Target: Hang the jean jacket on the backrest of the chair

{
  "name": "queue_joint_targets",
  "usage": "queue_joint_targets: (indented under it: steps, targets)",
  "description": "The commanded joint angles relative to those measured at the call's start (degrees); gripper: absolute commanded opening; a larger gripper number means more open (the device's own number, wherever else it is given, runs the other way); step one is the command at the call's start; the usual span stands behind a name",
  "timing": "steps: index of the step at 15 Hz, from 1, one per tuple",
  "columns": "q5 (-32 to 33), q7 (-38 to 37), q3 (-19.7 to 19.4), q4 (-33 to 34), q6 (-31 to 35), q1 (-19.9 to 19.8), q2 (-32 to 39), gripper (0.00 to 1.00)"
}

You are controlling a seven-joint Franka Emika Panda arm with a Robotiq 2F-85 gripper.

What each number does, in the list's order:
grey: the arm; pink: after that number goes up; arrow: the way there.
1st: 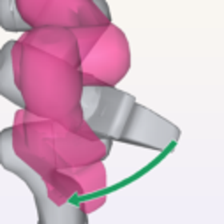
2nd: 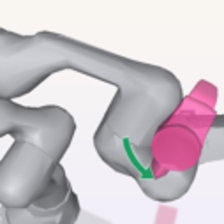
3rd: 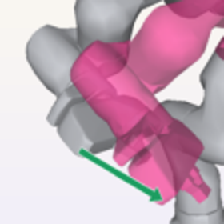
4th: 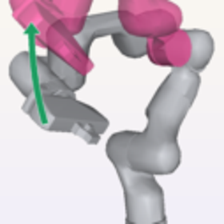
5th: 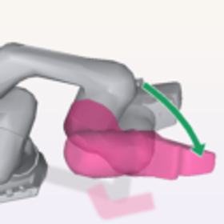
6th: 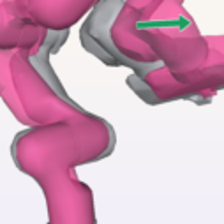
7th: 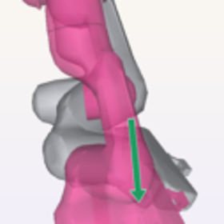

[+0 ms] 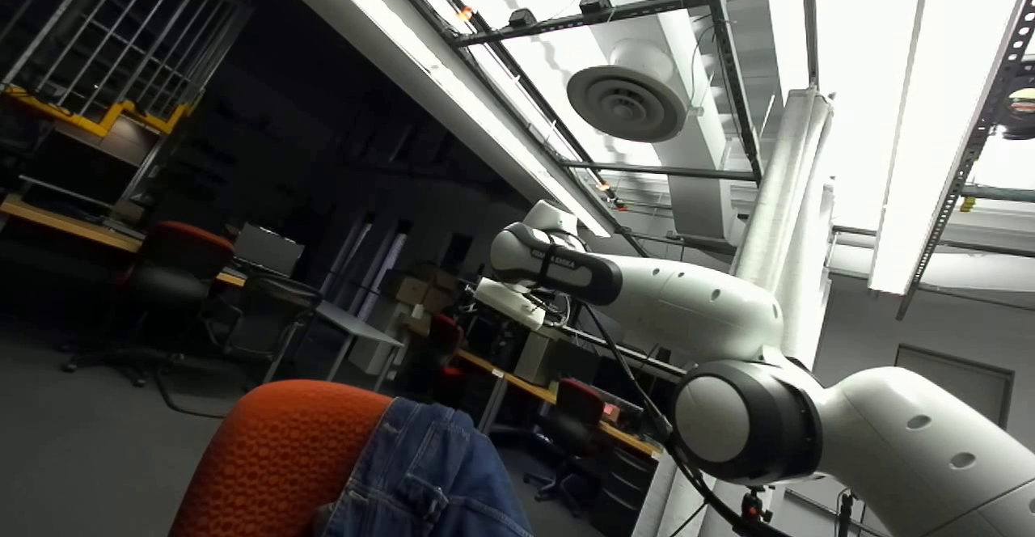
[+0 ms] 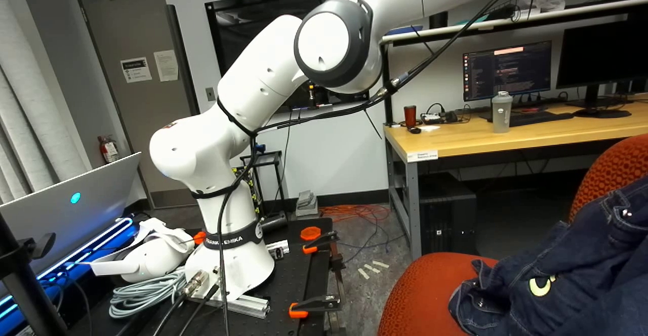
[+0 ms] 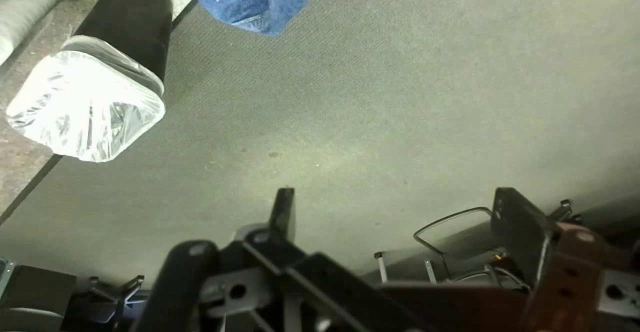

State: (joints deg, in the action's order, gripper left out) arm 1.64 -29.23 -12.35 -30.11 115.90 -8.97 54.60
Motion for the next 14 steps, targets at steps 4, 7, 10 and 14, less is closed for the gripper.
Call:
queue_joint_targets:
  steps: [4, 7, 10, 14]
  targets:
    - [-4.8, 10.3, 5.2, 3.0, -1.6, -3.4, -0.5, 1.0]
    - [-5.5, 16.8, 8.3, 7.9, -7.7, -4.5, 0.1, 1.0]
    - [-6.6, 23.7, 11.2, 3.4, -12.6, -5.1, -4.6, 1.0]
    - [-7.7, 30.1, 13.3, 2.9, -19.7, -5.9, -6.9, 1.0]
